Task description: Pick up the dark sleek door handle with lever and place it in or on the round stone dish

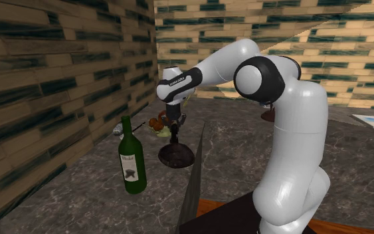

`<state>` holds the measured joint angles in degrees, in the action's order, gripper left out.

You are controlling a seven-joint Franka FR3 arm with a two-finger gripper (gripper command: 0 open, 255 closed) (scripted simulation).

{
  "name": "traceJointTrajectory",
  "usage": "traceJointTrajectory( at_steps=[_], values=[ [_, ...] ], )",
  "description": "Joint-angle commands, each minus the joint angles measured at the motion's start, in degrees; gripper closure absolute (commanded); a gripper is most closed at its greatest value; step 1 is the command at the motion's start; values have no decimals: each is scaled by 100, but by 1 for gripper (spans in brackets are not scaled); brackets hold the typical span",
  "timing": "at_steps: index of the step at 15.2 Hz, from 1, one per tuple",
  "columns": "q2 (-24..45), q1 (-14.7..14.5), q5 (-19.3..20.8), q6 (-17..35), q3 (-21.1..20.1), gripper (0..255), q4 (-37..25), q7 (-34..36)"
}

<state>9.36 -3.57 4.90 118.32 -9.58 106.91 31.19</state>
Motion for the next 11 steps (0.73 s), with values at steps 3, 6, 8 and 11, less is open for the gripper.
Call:
traceJointTrajectory(
  at_steps=[3,6,8,11],
  values=[
    [-88,2,-27,-281,-5,255,-195,-27],
    [-139,2,-44,-499,-8,255,-363,-45],
    [-167,2,-53,-645,-10,255,-482,-57],
    [-200,1,-65,-867,-12,255,-672,-72]
  ],
)
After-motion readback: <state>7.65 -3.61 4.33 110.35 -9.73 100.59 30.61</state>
